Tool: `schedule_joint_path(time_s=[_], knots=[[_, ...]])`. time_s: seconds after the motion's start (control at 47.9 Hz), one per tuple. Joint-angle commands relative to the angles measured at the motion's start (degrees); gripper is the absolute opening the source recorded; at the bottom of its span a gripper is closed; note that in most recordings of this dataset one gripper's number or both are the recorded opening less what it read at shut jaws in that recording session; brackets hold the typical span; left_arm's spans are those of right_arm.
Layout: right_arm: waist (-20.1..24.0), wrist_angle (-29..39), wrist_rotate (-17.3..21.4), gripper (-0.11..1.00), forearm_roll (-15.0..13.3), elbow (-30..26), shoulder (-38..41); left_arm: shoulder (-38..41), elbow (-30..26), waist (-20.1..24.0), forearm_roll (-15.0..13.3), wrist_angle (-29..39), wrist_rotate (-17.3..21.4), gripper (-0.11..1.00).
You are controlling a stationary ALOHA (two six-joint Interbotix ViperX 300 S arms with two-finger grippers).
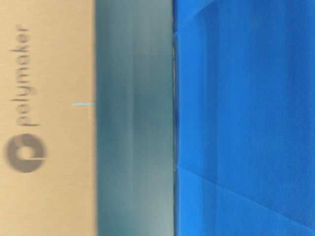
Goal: Lift up the cardboard box by clamping it between your arms.
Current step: 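Hold the box clamped between both grippers in the air, then lower the clamped box back down onto the table with both grippers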
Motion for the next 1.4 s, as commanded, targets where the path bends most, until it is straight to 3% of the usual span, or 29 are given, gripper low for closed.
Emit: schedule_joint_path(time_s=[0.0, 0.292, 0.855, 1.168, 1.377], knots=[[0.09, -7.21, 1.05, 0.99, 0.44, -0.53, 1.23, 1.05, -0.62, 0.88, -0.26, -8.79, -1.58, 0.87], [0.18, -15.03, 1.23, 0.99, 0.44, 4.92, 2.55, 1.85, 4.66, 0.97, -0.09, -11.78, -1.67, 0.87], [0.35, -27.51, 0.79, 0.99, 0.44, 13.10, 10.02, 8.35, 14.59, 0.70, -0.26, -26.02, -2.11, 0.87], [0.35, -31.99, 0.44, 0.99, 0.44, 14.77, 14.24, 12.39, 15.82, 0.53, -0.09, -27.77, -2.37, 0.87], [0.44, -33.22, 0.44, 0.99, 0.44, 14.77, 15.91, 13.62, 18.19, 0.26, -0.09, -32.61, -3.60, 0.87]])
